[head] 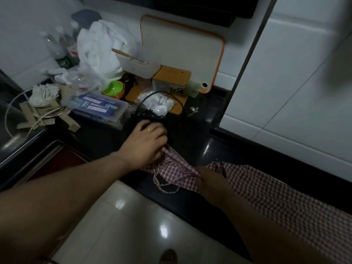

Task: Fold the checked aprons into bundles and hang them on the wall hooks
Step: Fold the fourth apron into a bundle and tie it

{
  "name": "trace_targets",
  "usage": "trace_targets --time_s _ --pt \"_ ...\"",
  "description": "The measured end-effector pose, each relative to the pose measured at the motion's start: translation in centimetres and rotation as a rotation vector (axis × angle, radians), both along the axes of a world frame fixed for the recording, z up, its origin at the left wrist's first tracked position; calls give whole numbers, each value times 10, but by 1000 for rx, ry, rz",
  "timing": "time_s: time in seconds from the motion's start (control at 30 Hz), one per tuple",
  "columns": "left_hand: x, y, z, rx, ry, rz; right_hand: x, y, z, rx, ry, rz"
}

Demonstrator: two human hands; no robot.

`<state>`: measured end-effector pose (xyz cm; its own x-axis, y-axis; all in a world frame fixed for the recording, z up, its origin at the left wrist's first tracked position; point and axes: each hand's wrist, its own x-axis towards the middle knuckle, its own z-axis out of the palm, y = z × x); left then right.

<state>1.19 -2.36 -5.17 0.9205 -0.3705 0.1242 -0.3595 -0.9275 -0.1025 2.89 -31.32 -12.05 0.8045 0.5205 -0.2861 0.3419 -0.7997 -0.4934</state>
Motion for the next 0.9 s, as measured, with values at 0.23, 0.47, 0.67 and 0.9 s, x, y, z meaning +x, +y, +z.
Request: trace_targets --time_s 0.23,0.47,0.67,0.9 --pt "63 -34 47 -825 246 243 7 -8 8 243 188 -97" --pt "-22 -47 -25 -433 134 346 14 -3 2 243 46 -183" --pt "-67 -66 -78 -196 404 214 13 1 -2 236 79 -215" --pt "-83 -71 -59 -129 1221 176 10 6 11 394 -18 -251"
